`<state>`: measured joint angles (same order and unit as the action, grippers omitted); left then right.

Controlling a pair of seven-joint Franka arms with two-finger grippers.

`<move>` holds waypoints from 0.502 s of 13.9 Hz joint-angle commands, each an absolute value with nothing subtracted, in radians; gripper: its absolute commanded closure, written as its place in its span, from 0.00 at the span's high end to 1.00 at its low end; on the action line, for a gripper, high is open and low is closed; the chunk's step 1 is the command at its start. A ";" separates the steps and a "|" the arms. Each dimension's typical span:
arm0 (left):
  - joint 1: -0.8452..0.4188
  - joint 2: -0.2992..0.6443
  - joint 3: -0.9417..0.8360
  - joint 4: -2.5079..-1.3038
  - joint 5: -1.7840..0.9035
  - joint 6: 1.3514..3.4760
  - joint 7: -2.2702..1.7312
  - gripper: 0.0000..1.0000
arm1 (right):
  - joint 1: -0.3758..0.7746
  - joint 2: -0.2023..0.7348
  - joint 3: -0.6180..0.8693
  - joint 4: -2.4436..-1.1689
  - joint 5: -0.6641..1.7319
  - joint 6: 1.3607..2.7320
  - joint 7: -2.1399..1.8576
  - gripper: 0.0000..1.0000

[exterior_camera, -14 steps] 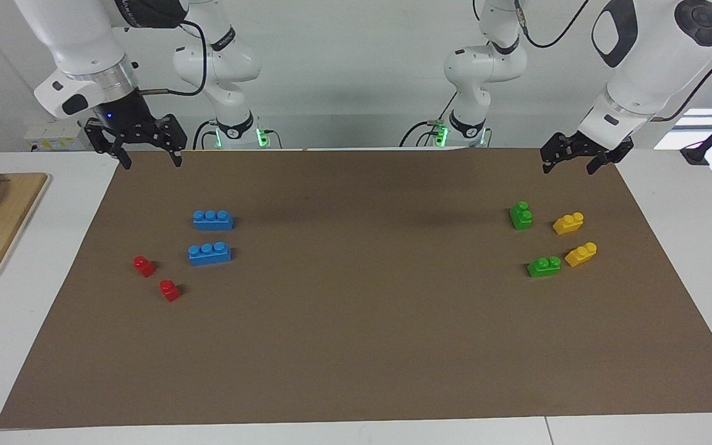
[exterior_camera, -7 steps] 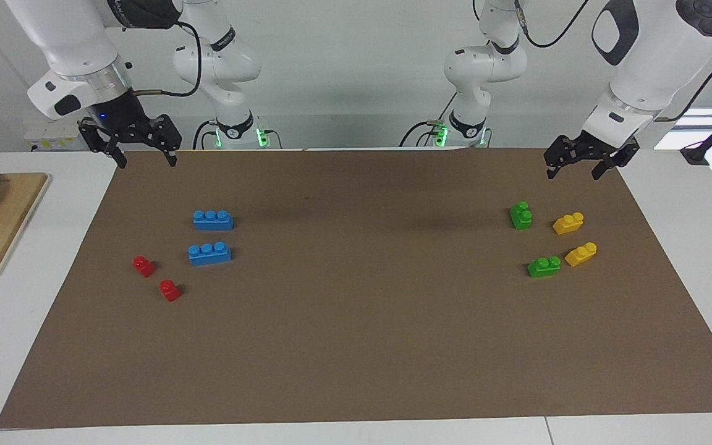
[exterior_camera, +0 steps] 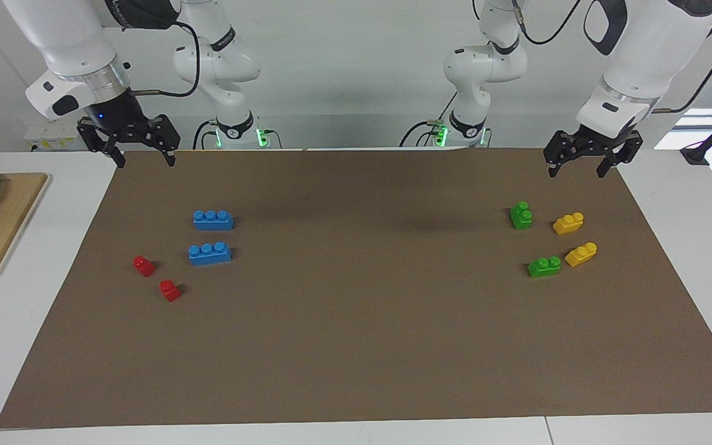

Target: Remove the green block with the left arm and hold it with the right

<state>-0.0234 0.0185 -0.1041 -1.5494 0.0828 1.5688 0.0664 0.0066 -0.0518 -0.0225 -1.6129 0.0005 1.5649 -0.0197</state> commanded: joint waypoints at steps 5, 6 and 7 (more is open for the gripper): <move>-0.052 0.015 -0.051 -1.557 0.048 1.525 0.057 1.00 | -0.003 -0.049 -0.018 -1.605 -0.012 1.536 -0.026 1.00; -0.120 0.015 0.010 -1.552 0.045 1.494 0.057 1.00 | -0.003 -0.049 -0.018 -1.605 -0.012 1.536 -0.026 1.00; -0.177 0.015 0.073 -1.542 0.043 1.471 0.057 1.00 | -0.002 -0.049 -0.018 -1.605 -0.012 1.536 -0.025 1.00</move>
